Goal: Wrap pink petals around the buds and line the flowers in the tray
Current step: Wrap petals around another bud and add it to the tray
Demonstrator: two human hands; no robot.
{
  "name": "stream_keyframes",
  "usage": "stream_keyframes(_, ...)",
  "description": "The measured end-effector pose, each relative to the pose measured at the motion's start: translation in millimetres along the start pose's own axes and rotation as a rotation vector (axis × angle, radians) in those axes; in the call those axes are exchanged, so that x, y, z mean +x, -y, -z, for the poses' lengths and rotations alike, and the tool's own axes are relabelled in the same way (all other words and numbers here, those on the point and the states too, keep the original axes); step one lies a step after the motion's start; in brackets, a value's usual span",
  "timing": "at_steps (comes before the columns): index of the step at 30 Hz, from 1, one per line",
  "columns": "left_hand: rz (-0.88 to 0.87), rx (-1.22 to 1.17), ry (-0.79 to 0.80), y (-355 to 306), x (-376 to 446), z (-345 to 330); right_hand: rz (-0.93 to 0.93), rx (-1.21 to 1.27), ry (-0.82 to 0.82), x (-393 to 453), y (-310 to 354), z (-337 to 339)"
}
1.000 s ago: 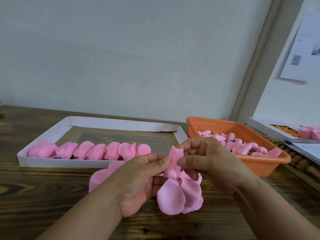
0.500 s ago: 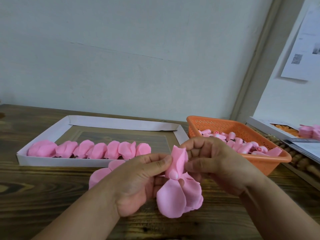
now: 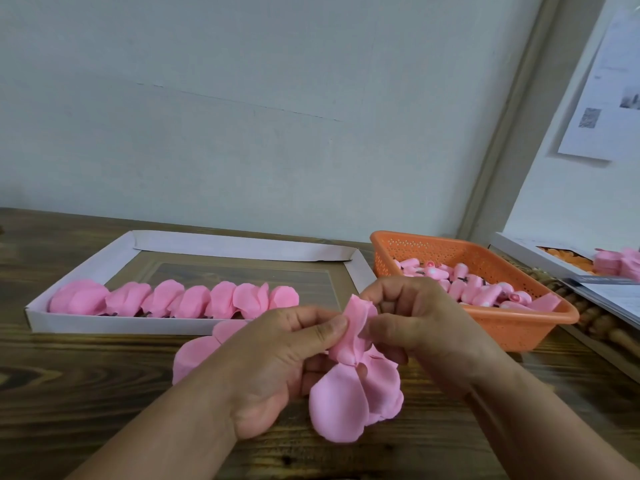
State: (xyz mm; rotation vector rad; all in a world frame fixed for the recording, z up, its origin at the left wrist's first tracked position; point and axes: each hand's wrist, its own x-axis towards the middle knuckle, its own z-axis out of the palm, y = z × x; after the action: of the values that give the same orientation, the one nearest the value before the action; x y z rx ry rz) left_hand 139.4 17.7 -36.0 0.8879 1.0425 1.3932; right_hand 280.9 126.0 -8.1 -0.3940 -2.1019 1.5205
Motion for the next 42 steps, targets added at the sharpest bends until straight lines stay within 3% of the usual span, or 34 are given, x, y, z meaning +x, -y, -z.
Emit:
stream_keyframes(7,-0.057,0.058,-0.068,1.6,-1.0,-2.1,-0.003,-0.013,-0.060,-0.8,-3.1,-6.8)
stream_keyframes(14,-0.068,0.120,0.000,1.5,-2.1,0.0,-0.034,0.002,-0.093,-0.2,-7.2,-6.4)
stream_keyframes(25,-0.195,0.332,-0.143,15.0,-0.1,-8.3,-0.055,-0.116,-0.231,0.7,-11.4,-18.4)
stream_keyframes(33,-0.227,0.376,-0.211,16.0,2.3,-6.8,-0.119,-0.104,-0.208,6.2,-11.3,-16.0)
stream_keyframes(39,-0.231,0.439,-0.247,15.2,1.4,-7.6,-0.183,0.030,-0.070,5.0,-1.4,-12.0)
stream_keyframes(42,-0.225,0.475,-0.265,15.8,1.0,-10.1,-0.192,-0.075,-0.050,5.3,1.2,-13.6)
